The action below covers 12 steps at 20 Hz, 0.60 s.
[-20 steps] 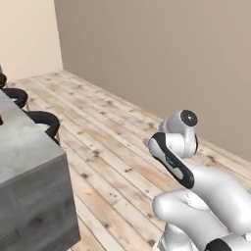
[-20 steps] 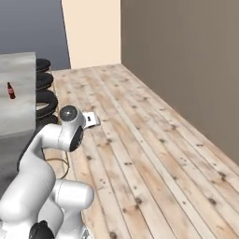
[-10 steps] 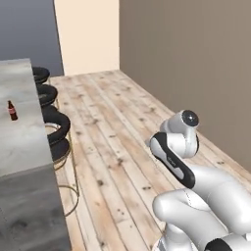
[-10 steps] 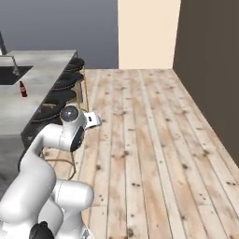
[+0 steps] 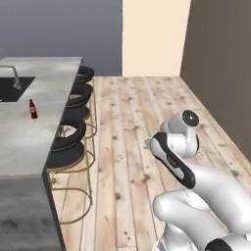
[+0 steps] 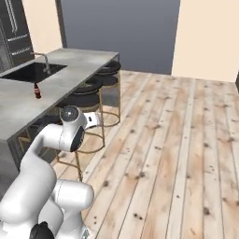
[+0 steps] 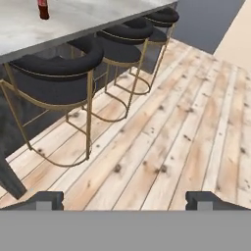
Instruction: Place the large bottle from the dining counter next to the other large bottle outside the sink, and place the small bottle from the dining counter next to the other small bottle inside the sink.
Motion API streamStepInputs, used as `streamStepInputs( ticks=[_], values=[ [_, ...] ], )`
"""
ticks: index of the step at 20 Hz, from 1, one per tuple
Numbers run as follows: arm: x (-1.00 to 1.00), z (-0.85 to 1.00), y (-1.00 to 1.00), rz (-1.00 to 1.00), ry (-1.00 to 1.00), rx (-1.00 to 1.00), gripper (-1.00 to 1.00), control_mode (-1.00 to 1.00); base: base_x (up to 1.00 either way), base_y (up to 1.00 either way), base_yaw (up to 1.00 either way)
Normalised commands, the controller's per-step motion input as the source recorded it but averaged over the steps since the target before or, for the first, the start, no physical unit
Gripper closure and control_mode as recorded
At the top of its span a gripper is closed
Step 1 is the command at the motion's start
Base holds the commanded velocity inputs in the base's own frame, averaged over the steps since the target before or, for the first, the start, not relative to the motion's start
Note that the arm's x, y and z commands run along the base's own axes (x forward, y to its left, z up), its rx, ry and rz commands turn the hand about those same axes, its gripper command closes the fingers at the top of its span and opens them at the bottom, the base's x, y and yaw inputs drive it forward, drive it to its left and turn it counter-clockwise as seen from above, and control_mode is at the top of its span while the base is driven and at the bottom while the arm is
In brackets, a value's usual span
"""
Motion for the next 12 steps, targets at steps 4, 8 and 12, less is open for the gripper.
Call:
streamStepInputs(
  ticks=[4, 8, 12],
  values=[
    [0.00, 0.00, 0.00, 0.00, 0.00, 0.00, -1.00, 1.00, 0.82, -0.83, 0.54],
    [0.00, 0.00, 0.00, 0.00, 0.00, 0.00, -1.00, 1.00, 0.85, -0.84, 0.53],
    [0.00, 0.00, 0.00, 0.00, 0.00, 0.00, -1.00, 1.00, 0.84, -0.82, 0.55]
  ],
)
